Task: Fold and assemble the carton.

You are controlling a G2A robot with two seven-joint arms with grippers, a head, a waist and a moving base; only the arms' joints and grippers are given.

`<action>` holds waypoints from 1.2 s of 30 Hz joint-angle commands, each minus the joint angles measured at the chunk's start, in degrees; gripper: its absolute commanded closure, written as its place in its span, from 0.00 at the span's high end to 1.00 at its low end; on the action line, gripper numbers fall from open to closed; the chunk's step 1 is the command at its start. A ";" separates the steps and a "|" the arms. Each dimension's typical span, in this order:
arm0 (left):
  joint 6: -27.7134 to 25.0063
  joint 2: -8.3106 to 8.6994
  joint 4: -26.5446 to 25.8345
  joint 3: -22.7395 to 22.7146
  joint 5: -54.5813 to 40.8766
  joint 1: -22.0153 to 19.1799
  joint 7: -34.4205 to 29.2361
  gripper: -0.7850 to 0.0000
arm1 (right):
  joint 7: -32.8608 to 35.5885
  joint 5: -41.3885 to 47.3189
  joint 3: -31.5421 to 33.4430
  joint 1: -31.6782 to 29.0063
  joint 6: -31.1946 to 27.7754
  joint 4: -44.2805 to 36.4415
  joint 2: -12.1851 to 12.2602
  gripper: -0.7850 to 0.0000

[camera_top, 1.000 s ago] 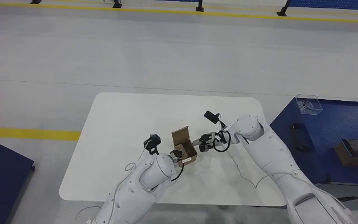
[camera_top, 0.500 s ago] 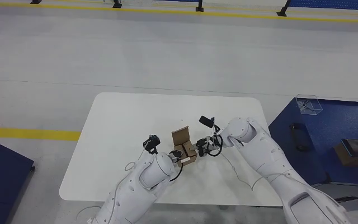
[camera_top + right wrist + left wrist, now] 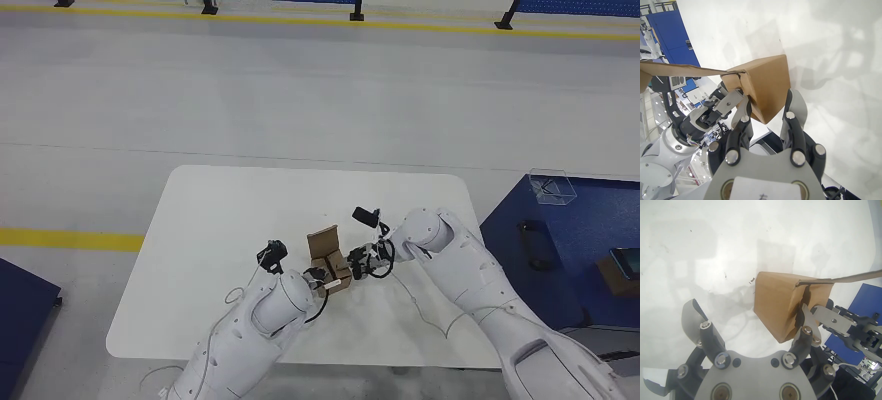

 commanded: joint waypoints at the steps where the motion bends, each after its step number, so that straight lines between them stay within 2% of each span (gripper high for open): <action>1: 0.00 -0.04 1.16 -0.11 0.48 -0.24 -0.09 1.00 | -0.29 -0.37 -0.22 -0.07 0.35 -0.04 -0.14 0.42; 5: 0.00 -0.32 1.04 0.18 0.76 -0.58 -0.65 1.00 | -1.35 -0.75 -0.19 0.20 0.75 0.14 -0.38 0.41; 8: -0.72 -0.16 -2.26 0.85 1.33 -0.01 -2.04 1.00 | -1.16 0.50 0.78 0.33 0.06 0.21 -0.31 0.45; 12: 0.00 1.03 -9.13 -0.63 4.04 2.04 -3.37 1.00 | -1.57 2.59 3.06 0.40 -1.07 0.24 0.12 0.47; 16: 0.00 2.85 -18.12 -4.37 7.69 5.93 -5.48 1.00 | 1.74 5.61 6.48 0.00 -3.21 0.12 1.27 0.47; 20: 0.00 4.67 -23.65 -11.78 12.04 9.79 -7.10 1.00 | 10.60 9.19 11.06 -1.61 -5.92 -1.28 3.36 0.47; 23: 0.00 5.25 -23.13 -16.15 14.37 10.34 -7.52 1.00 | 18.82 8.62 13.43 -3.93 -7.32 -4.33 5.23 0.47; 26: 0.00 5.26 -18.63 -17.15 15.23 7.84 -8.47 1.00 | 20.05 5.81 13.69 -7.68 -7.24 -9.55 6.84 0.46; 30: -0.72 4.56 -10.61 -13.65 15.98 2.31 -9.52 1.00 | 19.23 -0.43 13.43 -11.56 -4.56 -16.50 8.61 0.44; 36: -3.47 2.76 0.52 -9.22 13.45 -5.31 -10.14 1.00 | 15.22 -3.98 12.39 -14.86 -0.24 -21.82 9.02 0.40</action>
